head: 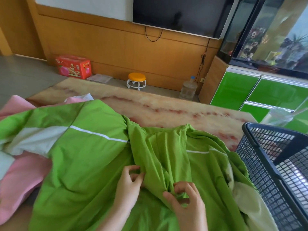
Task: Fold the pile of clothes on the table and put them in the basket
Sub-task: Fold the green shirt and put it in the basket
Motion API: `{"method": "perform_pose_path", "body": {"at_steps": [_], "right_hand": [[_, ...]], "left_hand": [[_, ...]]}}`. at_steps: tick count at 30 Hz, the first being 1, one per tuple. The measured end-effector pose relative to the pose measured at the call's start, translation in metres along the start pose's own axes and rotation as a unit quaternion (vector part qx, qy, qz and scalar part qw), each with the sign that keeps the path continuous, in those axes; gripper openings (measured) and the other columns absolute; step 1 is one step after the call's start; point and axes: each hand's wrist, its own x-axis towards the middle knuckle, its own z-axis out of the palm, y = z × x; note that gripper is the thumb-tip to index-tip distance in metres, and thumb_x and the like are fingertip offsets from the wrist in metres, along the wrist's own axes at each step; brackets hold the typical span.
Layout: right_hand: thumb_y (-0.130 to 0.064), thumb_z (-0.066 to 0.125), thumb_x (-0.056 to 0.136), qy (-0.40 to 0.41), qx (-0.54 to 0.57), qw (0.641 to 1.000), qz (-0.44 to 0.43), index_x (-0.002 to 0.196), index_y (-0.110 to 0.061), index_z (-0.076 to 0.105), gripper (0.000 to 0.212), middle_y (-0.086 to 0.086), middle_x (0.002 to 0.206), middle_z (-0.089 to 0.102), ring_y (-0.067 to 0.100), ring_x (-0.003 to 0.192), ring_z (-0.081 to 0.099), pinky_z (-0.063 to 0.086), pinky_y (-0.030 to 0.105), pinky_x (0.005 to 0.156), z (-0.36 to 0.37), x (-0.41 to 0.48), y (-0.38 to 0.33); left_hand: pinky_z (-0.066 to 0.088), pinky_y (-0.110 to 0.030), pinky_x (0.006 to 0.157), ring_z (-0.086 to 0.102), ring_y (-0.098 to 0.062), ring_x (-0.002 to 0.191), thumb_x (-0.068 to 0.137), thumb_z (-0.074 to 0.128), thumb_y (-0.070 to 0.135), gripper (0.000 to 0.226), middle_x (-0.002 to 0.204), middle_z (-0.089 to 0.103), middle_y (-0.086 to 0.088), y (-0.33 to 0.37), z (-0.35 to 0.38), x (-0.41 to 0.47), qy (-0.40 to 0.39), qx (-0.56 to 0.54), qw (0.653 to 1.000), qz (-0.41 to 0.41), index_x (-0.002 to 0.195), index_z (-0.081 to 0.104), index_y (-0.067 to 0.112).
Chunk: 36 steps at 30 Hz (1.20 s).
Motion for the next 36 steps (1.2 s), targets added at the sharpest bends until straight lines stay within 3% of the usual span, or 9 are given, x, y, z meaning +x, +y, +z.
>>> {"method": "perform_pose_path", "body": {"at_steps": [5, 13, 17, 20, 23, 26, 28, 32, 36], "right_hand": [[-0.077, 0.054, 0.067, 0.061, -0.014, 0.996, -0.058, 0.076, -0.035, 0.051, 0.044, -0.020, 0.087, 0.062, 0.001, 0.083, 0.054, 0.041, 0.012, 0.070, -0.015, 0.014, -0.006], [-0.075, 0.040, 0.081, -0.120, -0.162, 0.964, -0.174, 0.084, -0.039, 0.048, 0.036, -0.021, 0.098, 0.055, 0.003, 0.080, 0.057, 0.041, 0.006, 0.063, -0.011, -0.003, 0.020], [-0.076, 0.034, 0.082, -0.063, -0.143, 0.983, -0.098, 0.112, -0.045, 0.052, 0.047, -0.007, 0.128, 0.056, 0.018, 0.108, 0.056, 0.044, 0.027, 0.081, -0.016, 0.002, 0.011], [-0.070, 0.023, 0.090, -0.129, -0.231, 0.959, -0.099, 0.132, -0.047, 0.040, 0.051, -0.014, 0.146, 0.036, 0.019, 0.140, 0.030, 0.037, 0.044, 0.107, -0.006, -0.006, 0.036], [-0.066, 0.009, 0.093, -0.215, -0.345, 0.910, -0.083, 0.144, -0.046, 0.019, 0.055, -0.018, 0.157, 0.003, 0.012, 0.146, -0.006, 0.002, 0.032, 0.114, 0.005, -0.014, 0.053], [-0.068, 0.012, 0.092, -0.172, -0.339, 0.919, -0.101, 0.142, -0.042, 0.027, 0.058, -0.014, 0.147, 0.031, 0.011, 0.146, -0.006, 0.011, 0.036, 0.115, 0.002, -0.014, 0.052], [-0.065, 0.017, 0.094, -0.132, -0.326, 0.927, -0.129, 0.146, -0.032, 0.025, 0.061, -0.008, 0.137, 0.046, 0.015, 0.145, 0.004, 0.028, 0.042, 0.112, 0.001, -0.007, 0.041], [-0.063, 0.015, 0.095, -0.220, -0.304, 0.922, -0.092, 0.150, -0.030, 0.014, 0.064, -0.010, 0.151, 0.028, 0.016, 0.145, 0.006, 0.019, 0.031, 0.112, 0.014, -0.007, 0.036], [-0.085, 0.008, 0.077, -0.234, -0.231, 0.944, -0.027, 0.130, -0.068, 0.017, 0.056, -0.022, 0.147, 0.023, 0.000, 0.139, 0.022, 0.032, 0.035, 0.112, 0.005, 0.017, 0.027]], "left_hand": [[0.053, -0.034, 0.056, 0.059, -0.014, 0.059, 0.093, 0.052, 0.010, 0.016, 0.076, 0.062, -0.008, 0.009, -0.030, 0.001, 0.087, -0.015, 0.991, 0.103, 0.095, 0.050, 0.026], [0.034, -0.007, 0.038, 0.049, -0.005, 0.048, 0.070, 0.067, -0.014, 0.041, 0.109, 0.053, -0.012, -0.017, -0.047, -0.006, 0.047, 0.354, 0.901, 0.248, 0.100, 0.066, 0.014], [0.058, -0.035, 0.069, 0.063, -0.026, 0.092, 0.090, 0.055, 0.021, 0.021, 0.124, 0.055, -0.013, -0.008, -0.032, 0.001, 0.073, 0.358, 0.881, 0.301, 0.106, 0.068, 0.017], [0.031, -0.040, 0.111, 0.029, -0.025, 0.140, 0.090, 0.012, 0.059, 0.062, 0.151, 0.028, 0.003, -0.011, -0.018, 0.010, 0.004, 0.432, 0.857, 0.280, 0.135, 0.046, 0.035], [0.012, -0.035, 0.116, 0.046, -0.025, 0.129, 0.096, 0.003, 0.057, 0.061, 0.143, 0.036, -0.004, -0.035, -0.022, 0.016, -0.108, 0.589, 0.767, 0.232, 0.133, 0.047, 0.035], [0.004, -0.039, 0.109, 0.058, -0.026, 0.116, 0.097, 0.006, 0.056, 0.065, 0.130, 0.057, -0.010, -0.041, -0.025, 0.010, -0.111, 0.643, 0.727, 0.212, 0.123, 0.060, 0.030], [0.003, -0.040, 0.110, 0.052, -0.027, 0.122, 0.098, 0.007, 0.055, 0.065, 0.133, 0.054, -0.011, -0.032, -0.023, 0.009, -0.118, 0.646, 0.726, 0.204, 0.127, 0.057, 0.028], [0.010, -0.039, 0.110, 0.055, -0.023, 0.120, 0.098, 0.004, 0.054, 0.065, 0.133, 0.055, -0.002, -0.036, -0.020, 0.015, -0.175, 0.652, 0.712, 0.195, 0.125, 0.059, 0.030], [0.021, -0.030, 0.113, 0.036, -0.015, 0.136, 0.100, 0.024, 0.044, 0.044, 0.148, 0.027, 0.011, -0.012, -0.017, 0.033, -0.092, 0.512, 0.816, 0.252, 0.132, 0.052, 0.031]]}}
